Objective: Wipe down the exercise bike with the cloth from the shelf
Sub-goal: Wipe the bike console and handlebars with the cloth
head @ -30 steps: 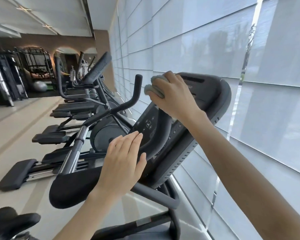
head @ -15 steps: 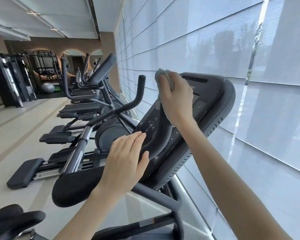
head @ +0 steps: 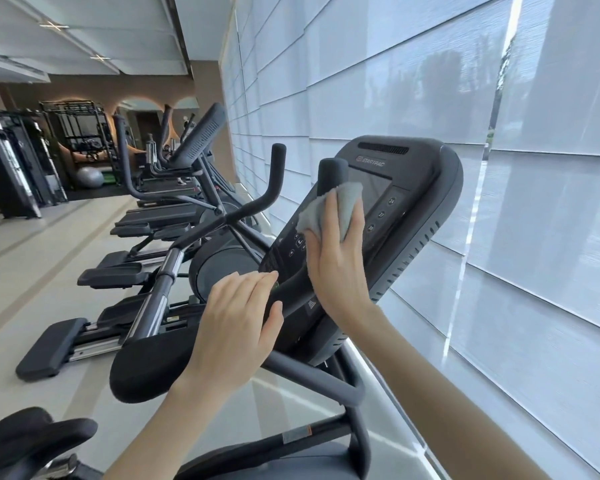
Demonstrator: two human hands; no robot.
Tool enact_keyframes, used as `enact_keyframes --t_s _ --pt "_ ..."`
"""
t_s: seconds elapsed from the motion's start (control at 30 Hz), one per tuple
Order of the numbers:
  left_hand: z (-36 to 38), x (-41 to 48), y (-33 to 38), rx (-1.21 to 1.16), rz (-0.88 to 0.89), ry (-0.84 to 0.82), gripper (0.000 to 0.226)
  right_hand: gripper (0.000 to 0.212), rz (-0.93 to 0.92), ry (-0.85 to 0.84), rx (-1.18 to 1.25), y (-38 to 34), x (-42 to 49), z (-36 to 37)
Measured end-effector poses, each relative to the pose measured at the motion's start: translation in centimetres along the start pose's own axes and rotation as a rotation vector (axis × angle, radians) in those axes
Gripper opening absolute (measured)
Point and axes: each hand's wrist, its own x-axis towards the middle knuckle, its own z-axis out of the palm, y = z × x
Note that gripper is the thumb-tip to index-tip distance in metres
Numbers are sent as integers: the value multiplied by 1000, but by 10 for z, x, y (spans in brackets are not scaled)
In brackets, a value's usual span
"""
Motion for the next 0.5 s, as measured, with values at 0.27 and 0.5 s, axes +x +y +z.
enact_keyframes --t_s 0.27,0.5 --pt "-5 -25 -24 23 71 59 30 18 -389 4 -397 5 61 -11" --pt "-1 -36 -28 4 115 106 28 23 -508 -135 -314 9 -21 -6"
